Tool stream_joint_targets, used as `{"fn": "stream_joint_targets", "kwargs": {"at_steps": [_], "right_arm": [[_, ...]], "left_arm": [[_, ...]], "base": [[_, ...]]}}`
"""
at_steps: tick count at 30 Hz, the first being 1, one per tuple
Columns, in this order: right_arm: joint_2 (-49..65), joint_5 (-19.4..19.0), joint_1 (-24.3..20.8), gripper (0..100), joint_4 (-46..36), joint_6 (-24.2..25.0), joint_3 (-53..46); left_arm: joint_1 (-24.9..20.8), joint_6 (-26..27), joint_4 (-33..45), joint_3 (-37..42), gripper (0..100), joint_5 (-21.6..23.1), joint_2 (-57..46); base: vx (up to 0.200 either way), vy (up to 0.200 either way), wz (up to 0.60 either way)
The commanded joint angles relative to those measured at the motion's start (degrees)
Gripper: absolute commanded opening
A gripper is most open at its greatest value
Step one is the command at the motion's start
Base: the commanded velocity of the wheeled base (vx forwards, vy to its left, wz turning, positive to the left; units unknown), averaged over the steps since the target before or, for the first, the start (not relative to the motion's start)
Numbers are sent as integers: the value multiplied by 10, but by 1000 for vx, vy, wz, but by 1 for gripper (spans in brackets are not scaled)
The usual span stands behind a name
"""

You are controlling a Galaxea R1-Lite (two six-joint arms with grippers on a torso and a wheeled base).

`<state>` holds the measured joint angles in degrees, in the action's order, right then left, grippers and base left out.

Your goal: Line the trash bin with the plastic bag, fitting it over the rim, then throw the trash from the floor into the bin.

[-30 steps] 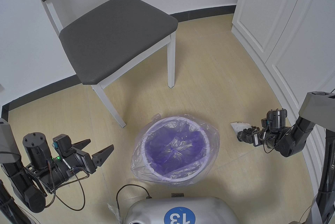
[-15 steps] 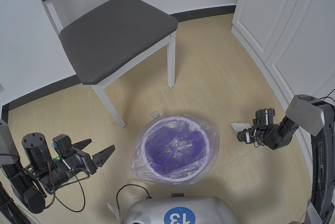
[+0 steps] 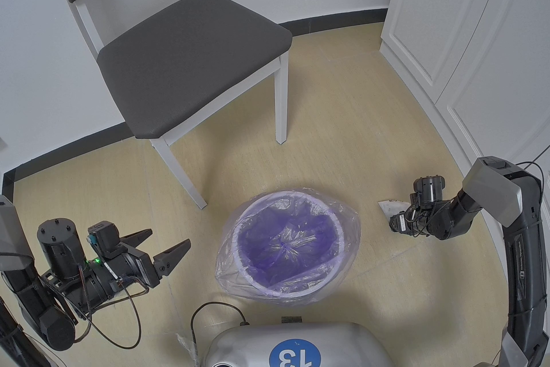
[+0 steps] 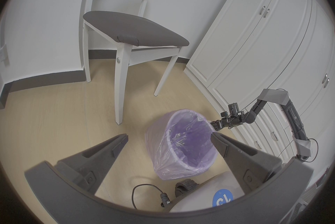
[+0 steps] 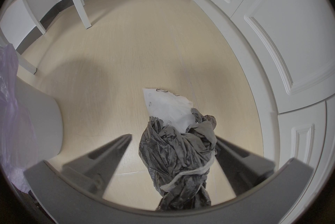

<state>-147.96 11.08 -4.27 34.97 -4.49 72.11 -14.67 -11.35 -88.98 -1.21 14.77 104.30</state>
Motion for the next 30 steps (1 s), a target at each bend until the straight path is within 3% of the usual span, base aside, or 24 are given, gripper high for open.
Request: {"fn": "stream_joint_targets", "kwargs": {"at_steps": [1, 16, 22, 23, 25, 30], "right_arm": [[-2, 1, 0, 0, 2, 0, -3], [1, -1, 0, 0, 41, 0, -35], [5, 4, -5, 0, 55, 40, -43], [49, 4, -25, 0, 64, 85, -60], [117, 0, -51, 0, 57, 105, -79], [262, 1, -123, 0, 54, 105, -132]], "left_arm": [[2, 0, -10, 0, 100, 1, 1], [-3, -3, -10, 0, 100, 0, 3], [-22, -5, -10, 2, 100, 0, -4], [-29, -8, -10, 5, 100, 1, -14], [-35, -9, -10, 6, 100, 1, -25], [-86, -3, -10, 9, 100, -20, -37]], "base": [[0, 0, 0], [0, 0, 0], [0, 0, 0], [0, 0, 0], [0, 0, 0], [0, 0, 0]]}}
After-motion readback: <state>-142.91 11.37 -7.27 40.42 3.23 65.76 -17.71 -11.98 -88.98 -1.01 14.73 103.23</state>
